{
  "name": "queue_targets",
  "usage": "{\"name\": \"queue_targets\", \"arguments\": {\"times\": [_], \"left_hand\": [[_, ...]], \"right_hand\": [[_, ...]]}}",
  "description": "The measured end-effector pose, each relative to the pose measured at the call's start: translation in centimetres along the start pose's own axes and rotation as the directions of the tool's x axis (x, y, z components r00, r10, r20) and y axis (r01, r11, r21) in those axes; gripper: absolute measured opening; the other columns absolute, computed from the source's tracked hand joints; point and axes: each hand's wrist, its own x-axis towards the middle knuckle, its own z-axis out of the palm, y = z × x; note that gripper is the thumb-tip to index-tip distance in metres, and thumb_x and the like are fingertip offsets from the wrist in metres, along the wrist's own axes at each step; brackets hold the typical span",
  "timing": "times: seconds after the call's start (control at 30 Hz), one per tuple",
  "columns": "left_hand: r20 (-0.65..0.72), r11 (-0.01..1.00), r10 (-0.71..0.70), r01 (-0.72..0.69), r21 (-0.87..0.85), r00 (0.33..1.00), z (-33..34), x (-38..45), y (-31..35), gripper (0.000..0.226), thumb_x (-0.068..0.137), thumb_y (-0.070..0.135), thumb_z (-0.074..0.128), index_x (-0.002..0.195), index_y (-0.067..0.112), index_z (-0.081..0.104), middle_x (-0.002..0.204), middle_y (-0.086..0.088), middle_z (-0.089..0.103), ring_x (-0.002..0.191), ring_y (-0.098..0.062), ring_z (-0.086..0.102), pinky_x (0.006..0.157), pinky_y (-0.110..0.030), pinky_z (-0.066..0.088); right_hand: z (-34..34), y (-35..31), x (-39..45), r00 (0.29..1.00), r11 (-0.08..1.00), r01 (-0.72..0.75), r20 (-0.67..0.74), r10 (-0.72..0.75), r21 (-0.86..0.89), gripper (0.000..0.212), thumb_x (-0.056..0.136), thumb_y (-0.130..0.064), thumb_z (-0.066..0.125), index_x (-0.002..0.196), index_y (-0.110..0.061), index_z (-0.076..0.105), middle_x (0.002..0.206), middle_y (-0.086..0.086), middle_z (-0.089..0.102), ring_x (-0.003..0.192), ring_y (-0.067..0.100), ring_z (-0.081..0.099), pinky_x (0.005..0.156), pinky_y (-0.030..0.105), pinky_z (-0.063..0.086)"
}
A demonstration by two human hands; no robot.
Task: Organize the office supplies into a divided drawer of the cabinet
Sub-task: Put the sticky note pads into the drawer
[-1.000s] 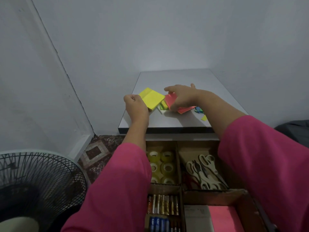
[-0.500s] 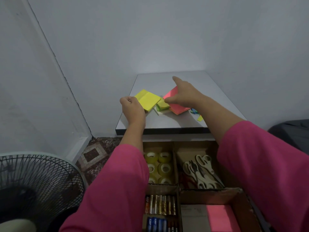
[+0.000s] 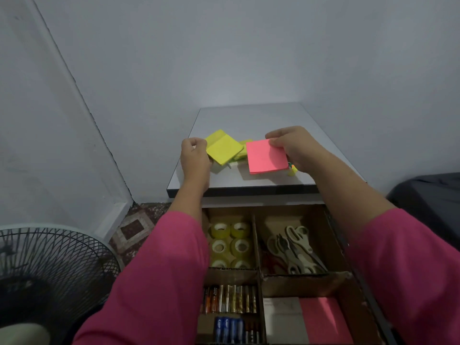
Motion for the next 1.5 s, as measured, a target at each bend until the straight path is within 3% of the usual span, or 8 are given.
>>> {"name": "queue_targets", "arguments": {"times": [0.23,0.4,0.67,0.83,0.97,1.1,1.3,1.5], "left_hand": [[0.225,1.000,-0.023,0.020,0.016,0.974,-0.7,-1.9,1.1,0.011,0.094,0.010,0.053,0.090,0.020,0.050,0.052,-0.003,0.049,0.039,-0.012,0.039,0.041,-0.021,0.022],[0.379,0.999,0.047,-0.046,-0.013,0.924,-1.4,-6.0,1.2,0.009,0.094,0.005,0.053,0.095,0.014,0.054,0.048,-0.002,0.052,0.042,-0.015,0.045,0.039,-0.022,0.031],[0.640,0.995,-0.097,0.052,0.088,0.762,-3.4,-14.5,-1.7,0.014,0.092,-0.006,0.049,0.094,0.008,0.050,0.064,-0.005,0.061,0.041,-0.016,0.054,0.033,-0.020,0.036],[0.729,0.927,-0.251,-0.058,0.370,0.637,-4.5,-17.5,-3.6,0.017,0.088,-0.006,0.051,0.091,0.011,0.051,0.059,0.000,0.059,0.045,-0.009,0.055,0.042,-0.022,0.037],[0.727,0.787,-0.363,-0.227,0.574,0.583,-4.7,-19.8,-4.6,0.015,0.083,0.007,0.057,0.086,0.022,0.053,0.068,0.003,0.055,0.057,-0.010,0.048,0.056,-0.027,0.038],[0.759,0.492,-0.309,-0.587,0.643,0.573,-4.5,-21.1,-4.6,0.014,0.082,0.020,0.058,0.093,0.027,0.053,0.092,0.004,0.049,0.089,-0.017,0.050,0.074,-0.032,0.042],[0.815,0.169,-0.182,-0.799,0.577,0.550,-4.0,-22.9,-4.1,0.021,0.090,0.014,0.050,0.107,0.023,0.058,0.102,-0.003,0.048,0.101,-0.022,0.038,0.075,-0.028,0.021],[0.896,-0.050,-0.136,-0.906,0.421,0.423,-3.9,-23.0,-5.2,0.020,0.084,0.007,0.051,0.089,0.017,0.068,0.082,-0.001,0.062,0.093,-0.022,0.043,0.072,-0.034,0.023]], "right_hand": [[-2.9,3.1,-4.9,0.999,0.994,-0.041,0.020,0.039,0.105,0.014,0.093,-0.006,0.057,0.097,-0.012,0.068,0.105,0.011,0.066,0.094,0.026,0.061,0.083,0.039,0.052],[-4.6,4.7,-8.1,0.995,0.995,-0.046,0.093,0.037,0.092,0.015,0.093,-0.006,0.057,0.095,-0.016,0.068,0.098,0.008,0.065,0.084,0.020,0.059,0.068,0.028,0.048],[-6.0,8.5,-13.9,0.966,0.993,-0.105,0.231,0.116,-0.060,0.014,0.091,-0.004,0.059,0.094,-0.012,0.071,0.092,0.014,0.071,0.087,0.029,0.065,0.084,0.042,0.050],[-6.6,9.9,-16.8,0.848,0.947,-0.208,0.436,0.300,-0.247,0.026,0.087,0.011,0.053,0.099,-0.003,0.070,0.092,0.013,0.071,0.081,0.023,0.067,0.077,0.039,0.056],[-6.0,10.5,-18.2,0.796,0.805,-0.107,0.435,0.420,-0.583,0.031,0.086,0.005,0.059,0.103,-0.016,0.071,0.099,0.002,0.068,0.084,0.014,0.067,0.067,0.025,0.058],[-4.7,11.1,-18.8,0.868,0.543,0.074,0.322,0.378,-0.836,0.038,0.088,0.001,0.052,0.110,-0.024,0.071,0.112,-0.004,0.065,0.099,0.013,0.061,0.078,0.021,0.053],[-3.5,12.8,-19.2,0.924,0.404,0.096,0.232,0.305,-0.910,0.037,0.086,0.002,0.047,0.106,-0.015,0.073,0.105,0.006,0.068,0.095,0.020,0.064,0.084,0.029,0.054],[-2.3,13.0,-20.7,0.968,0.271,0.076,0.136,0.209,-0.960,0.030,0.088,-0.001,0.046,0.105,-0.016,0.066,0.098,0.004,0.062,0.091,0.022,0.064,0.072,0.028,0.050]]}}
